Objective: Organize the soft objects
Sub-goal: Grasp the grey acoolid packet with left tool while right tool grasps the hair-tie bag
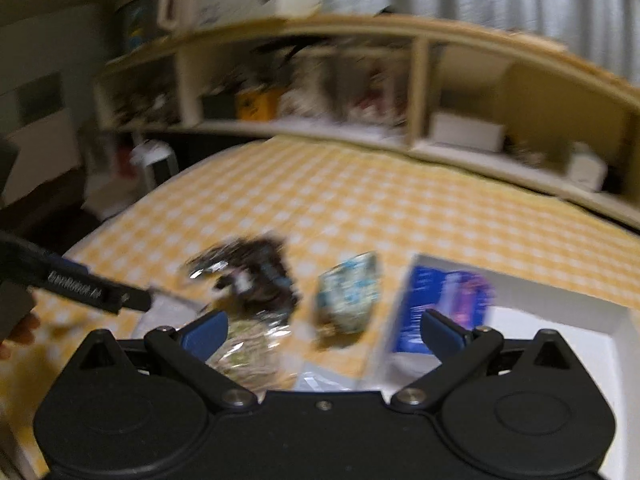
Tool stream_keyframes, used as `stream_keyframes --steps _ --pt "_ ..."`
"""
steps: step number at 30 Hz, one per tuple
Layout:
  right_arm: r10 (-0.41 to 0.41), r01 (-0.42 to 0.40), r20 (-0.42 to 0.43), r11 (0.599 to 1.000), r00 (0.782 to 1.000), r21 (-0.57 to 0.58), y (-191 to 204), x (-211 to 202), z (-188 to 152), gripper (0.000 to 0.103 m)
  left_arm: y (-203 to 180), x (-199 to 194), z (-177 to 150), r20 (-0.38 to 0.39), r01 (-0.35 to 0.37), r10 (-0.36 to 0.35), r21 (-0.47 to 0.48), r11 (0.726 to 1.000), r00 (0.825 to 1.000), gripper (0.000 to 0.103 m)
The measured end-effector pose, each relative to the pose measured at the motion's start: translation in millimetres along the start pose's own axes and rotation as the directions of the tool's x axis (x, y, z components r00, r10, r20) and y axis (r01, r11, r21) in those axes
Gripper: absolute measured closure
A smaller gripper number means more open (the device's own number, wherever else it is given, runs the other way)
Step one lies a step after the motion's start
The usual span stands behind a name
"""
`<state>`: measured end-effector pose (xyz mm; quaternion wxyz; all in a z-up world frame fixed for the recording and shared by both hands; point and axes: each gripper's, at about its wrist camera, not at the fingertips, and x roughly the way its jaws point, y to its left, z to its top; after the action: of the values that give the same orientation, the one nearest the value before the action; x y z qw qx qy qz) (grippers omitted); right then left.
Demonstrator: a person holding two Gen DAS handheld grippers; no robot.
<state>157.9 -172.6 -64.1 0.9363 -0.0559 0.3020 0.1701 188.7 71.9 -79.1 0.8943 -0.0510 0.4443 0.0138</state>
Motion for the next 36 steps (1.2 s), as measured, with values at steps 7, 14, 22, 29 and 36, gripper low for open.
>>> stream_keyframes --steps 7,14,22,29,36 --pt "0.138 -0.142 -0.112 0.989 0.984 -0.033 22.0 54.9 -8.1 0.0 18.3 15.9 7.4 -0.032 0.027 -0.032 -0.129 0.991 0.999 0.0" --pt "0.212 -0.236 -0.19 0.965 0.959 -0.114 48.9 91.2 -16.8 0.008 10.4 37.0 6.2 -0.079 0.091 -0.106 -0.168 0.982 0.991 0.0" --pt "0.251 -0.269 -0.252 0.962 0.935 -0.04 34.3 96.2 -18.6 0.03 3.6 45.4 -0.1 -0.119 0.102 -0.121 -0.153 0.983 0.986 0.0" --pt "0.277 -0.27 -0.235 0.961 0.931 0.063 15.9 78.6 -7.3 0.049 10.8 29.4 -2.7 -0.08 0.091 -0.107 -0.179 0.98 0.991 0.0" --pt "0.26 -0.231 -0.155 0.955 0.953 0.186 -8.0 52.6 10.8 0.05 -11.6 24.7 -15.4 -0.083 0.09 -0.097 -0.083 0.992 0.992 0.0"
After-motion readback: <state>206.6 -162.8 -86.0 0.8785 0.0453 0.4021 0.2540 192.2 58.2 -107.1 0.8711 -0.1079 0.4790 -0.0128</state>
